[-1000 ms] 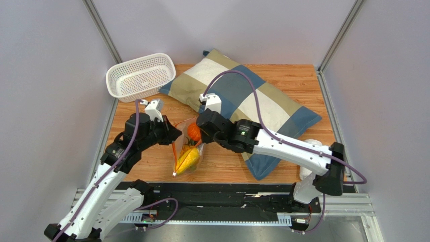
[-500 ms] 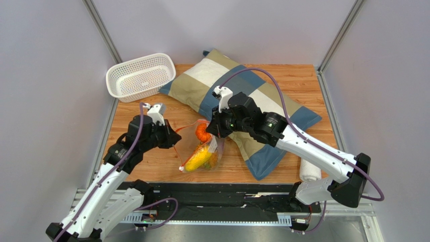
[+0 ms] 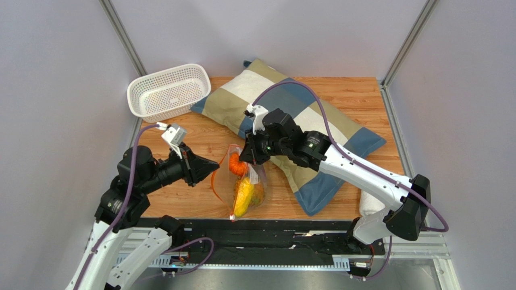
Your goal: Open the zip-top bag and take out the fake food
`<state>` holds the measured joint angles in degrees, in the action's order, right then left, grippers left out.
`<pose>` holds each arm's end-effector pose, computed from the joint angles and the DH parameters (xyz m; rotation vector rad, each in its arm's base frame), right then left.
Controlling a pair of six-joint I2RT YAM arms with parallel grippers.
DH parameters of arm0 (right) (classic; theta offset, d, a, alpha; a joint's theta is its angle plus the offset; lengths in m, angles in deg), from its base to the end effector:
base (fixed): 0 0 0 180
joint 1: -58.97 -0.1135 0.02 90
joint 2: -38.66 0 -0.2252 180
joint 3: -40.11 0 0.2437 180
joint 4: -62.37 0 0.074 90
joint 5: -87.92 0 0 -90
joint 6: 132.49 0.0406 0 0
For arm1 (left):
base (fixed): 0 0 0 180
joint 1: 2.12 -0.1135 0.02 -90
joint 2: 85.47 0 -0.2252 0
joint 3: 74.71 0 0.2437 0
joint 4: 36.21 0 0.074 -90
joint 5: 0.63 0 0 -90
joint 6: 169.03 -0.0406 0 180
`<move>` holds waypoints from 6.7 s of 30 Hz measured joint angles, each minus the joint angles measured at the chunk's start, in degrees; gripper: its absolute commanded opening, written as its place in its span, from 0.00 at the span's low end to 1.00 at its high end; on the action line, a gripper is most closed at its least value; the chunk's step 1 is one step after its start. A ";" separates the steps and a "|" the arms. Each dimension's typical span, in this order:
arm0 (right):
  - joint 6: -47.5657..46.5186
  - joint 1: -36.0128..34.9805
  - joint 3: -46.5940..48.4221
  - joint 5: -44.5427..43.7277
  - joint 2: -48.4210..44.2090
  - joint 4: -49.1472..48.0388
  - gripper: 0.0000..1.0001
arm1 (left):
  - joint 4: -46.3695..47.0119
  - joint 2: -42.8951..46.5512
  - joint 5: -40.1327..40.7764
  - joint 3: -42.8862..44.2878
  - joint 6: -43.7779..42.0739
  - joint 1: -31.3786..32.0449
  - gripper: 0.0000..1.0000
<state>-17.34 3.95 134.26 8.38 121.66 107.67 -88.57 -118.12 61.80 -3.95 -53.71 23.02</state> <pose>0.1808 0.2713 0.3202 -0.7097 2.2220 0.9584 0.1086 -0.0717 0.3583 0.3573 1.8883 -1.0448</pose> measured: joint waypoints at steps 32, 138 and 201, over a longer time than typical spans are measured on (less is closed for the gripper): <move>8.81 0.09 3.10 4.22 4.09 -2.73 0.00 | 6.23 -6.40 6.43 -16.26 2.51 13.40 0.86; 8.04 -0.39 -5.18 -0.74 2.47 -5.35 0.00 | 17.18 10.05 -2.84 -13.42 9.94 -16.98 0.39; 13.03 -1.22 -2.25 -0.90 0.22 -4.83 0.00 | 10.45 -12.07 29.24 -15.37 9.09 12.76 0.45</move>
<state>-4.31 2.72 132.01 7.48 121.88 102.84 -78.12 -130.18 91.04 -19.31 -44.62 35.79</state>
